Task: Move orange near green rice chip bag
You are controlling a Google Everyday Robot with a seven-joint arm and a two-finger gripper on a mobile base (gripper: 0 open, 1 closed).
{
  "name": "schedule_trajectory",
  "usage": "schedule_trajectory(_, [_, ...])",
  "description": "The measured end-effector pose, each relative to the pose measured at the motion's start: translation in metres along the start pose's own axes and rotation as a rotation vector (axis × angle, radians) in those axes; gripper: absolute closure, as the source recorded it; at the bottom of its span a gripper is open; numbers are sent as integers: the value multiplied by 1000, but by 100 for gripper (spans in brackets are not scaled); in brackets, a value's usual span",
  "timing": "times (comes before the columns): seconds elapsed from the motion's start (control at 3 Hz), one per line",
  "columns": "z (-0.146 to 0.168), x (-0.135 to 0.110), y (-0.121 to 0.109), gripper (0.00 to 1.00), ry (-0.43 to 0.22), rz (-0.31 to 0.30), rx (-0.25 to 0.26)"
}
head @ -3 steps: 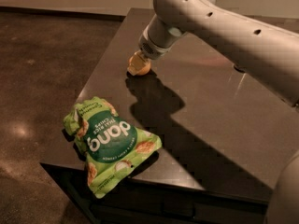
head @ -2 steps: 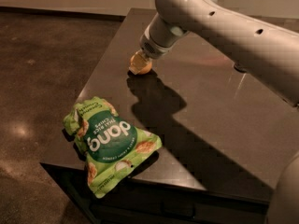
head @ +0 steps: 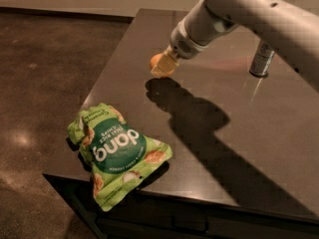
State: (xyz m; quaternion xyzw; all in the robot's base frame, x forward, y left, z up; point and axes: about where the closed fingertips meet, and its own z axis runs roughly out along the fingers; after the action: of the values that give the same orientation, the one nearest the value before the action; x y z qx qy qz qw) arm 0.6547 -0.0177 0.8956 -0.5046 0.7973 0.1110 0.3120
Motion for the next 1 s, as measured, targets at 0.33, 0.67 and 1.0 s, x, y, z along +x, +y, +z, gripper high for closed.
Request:
schedule_trajectory(0.33, [-32,17,22,100,-53,-85,-103])
schedule_trajectory(0.67, [-53,33,47,100,-81,-205,-190])
schedule_trajectory(1.0, [-65,43,73,100,-106,-349,-258])
